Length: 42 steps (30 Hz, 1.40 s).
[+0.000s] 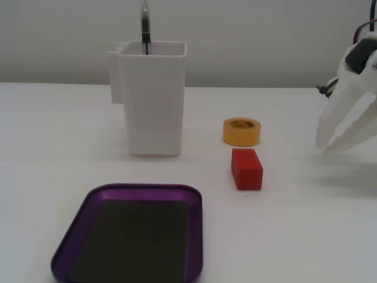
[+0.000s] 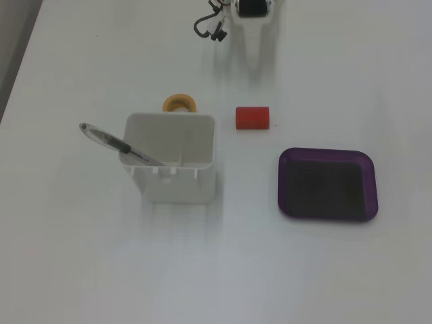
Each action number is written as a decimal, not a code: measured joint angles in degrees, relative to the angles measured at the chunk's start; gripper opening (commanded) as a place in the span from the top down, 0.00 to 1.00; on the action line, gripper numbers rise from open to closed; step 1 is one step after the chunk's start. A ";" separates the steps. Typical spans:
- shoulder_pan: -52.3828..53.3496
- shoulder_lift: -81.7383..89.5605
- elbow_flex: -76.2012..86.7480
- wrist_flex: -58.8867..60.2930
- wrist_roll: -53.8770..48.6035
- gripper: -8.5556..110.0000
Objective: Pick up the red cube and place it in the box.
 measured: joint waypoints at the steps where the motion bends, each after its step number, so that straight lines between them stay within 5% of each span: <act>1: 0.00 -0.09 -0.62 0.00 0.00 0.93; 13: -1.58 -38.06 -24.43 -3.43 1.41 0.93; 18: -4.83 -57.74 -42.28 1.58 -8.61 0.93; 25: -5.01 -80.68 -61.61 3.78 -12.83 0.76; 42: 1.05 -96.42 -61.88 -4.75 -6.24 0.75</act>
